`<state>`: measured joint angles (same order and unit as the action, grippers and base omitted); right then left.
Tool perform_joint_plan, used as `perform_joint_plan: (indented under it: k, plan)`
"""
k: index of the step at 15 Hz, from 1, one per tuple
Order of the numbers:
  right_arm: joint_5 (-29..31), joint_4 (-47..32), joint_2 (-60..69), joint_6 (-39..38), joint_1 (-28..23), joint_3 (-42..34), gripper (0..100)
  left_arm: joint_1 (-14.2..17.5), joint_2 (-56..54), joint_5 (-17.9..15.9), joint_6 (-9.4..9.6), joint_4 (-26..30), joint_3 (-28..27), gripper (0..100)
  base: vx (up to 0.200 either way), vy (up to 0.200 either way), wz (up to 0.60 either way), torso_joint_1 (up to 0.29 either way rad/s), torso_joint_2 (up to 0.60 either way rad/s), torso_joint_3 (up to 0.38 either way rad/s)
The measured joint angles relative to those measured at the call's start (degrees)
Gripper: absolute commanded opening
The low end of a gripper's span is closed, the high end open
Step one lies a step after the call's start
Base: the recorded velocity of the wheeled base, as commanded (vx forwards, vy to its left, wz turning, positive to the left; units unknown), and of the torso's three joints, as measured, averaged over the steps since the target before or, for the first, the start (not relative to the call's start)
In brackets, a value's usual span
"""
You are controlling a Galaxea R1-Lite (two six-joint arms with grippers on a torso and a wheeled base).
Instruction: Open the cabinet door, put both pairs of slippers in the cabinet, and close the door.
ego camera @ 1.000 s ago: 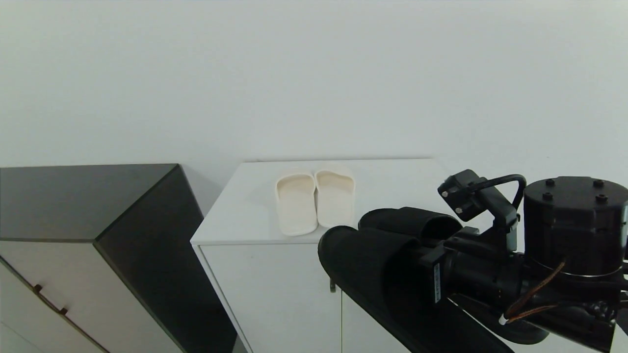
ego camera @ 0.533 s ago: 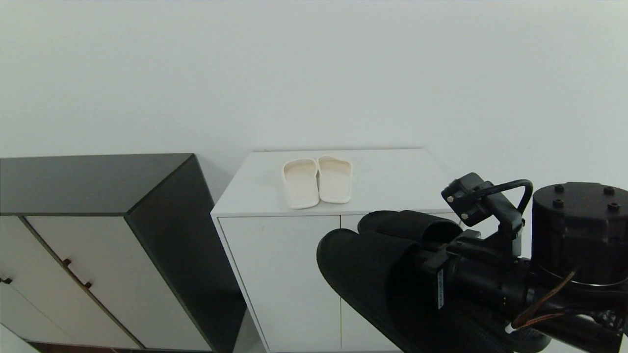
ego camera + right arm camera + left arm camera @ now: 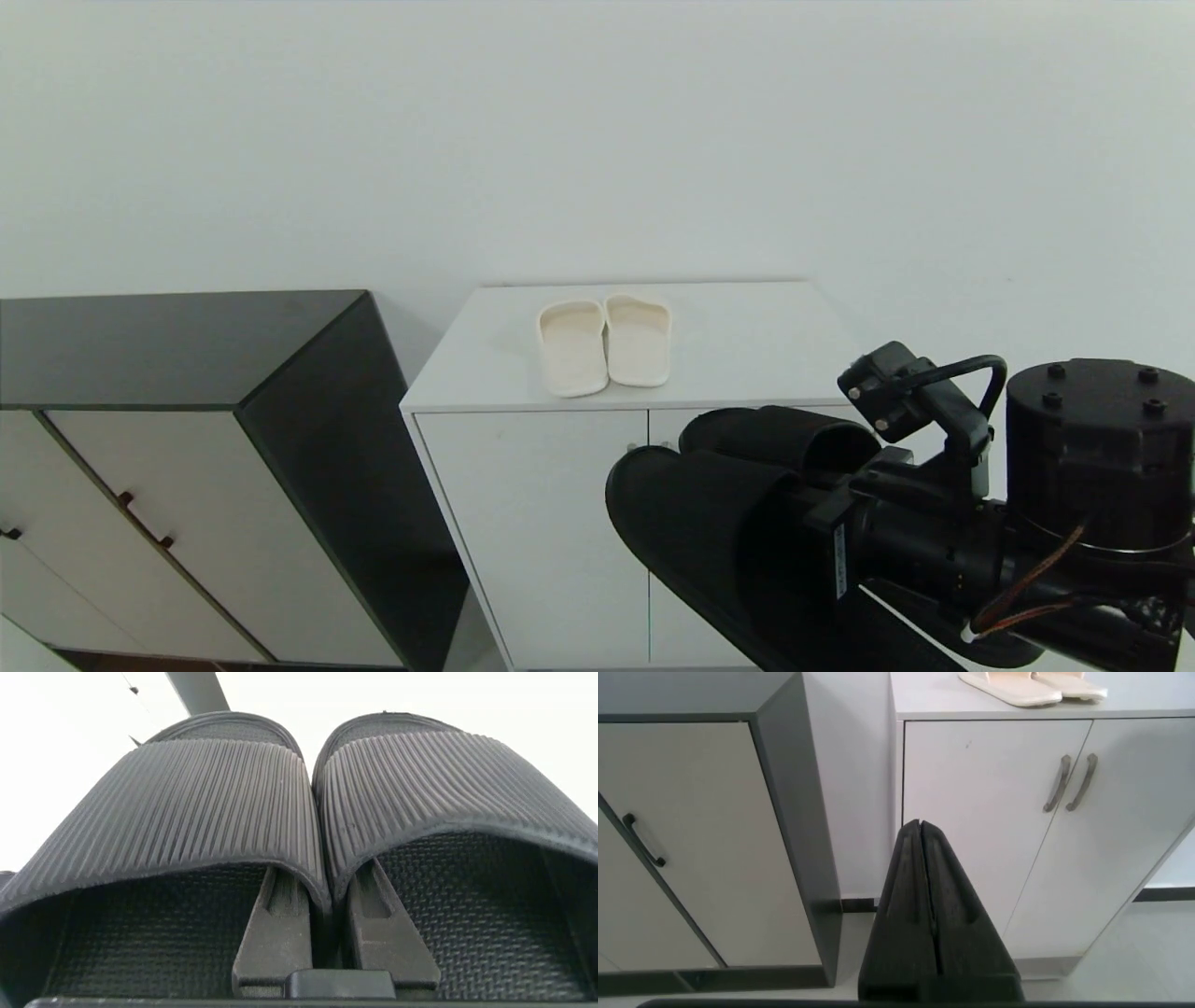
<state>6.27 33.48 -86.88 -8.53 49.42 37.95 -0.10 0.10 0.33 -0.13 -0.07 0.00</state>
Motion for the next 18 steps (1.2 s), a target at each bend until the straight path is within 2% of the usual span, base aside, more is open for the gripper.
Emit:
perform_joint_plan:
  k: [7,14,15,18]
  plan:
    - [-0.1,0.1,-0.1,0.0,0.0,-0.6,0,0.0,0.0,0.0,-0.11,0.0,0.0,0,0.0,0.0,0.0,-0.002,0.01,0.008]
    - [-0.5,0.2,-0.7,-0.1,0.0,-1.8,0,0.0,0.0,0.0,-0.07,0.0,0.0,0,0.0,0.0,0.0,-0.194,0.48,0.278]
    - [-0.5,0.3,-0.7,-0.1,0.0,-2.0,0,0.0,0.0,0.0,-0.09,0.0,0.0,100,0.0,0.0,0.0,-0.212,0.52,0.31]
    - [-0.2,2.2,-0.7,0.0,0.0,-2.9,0,0.0,0.0,0.0,0.0,0.0,0.0,100,0.0,0.0,0.0,-0.199,0.53,0.32]
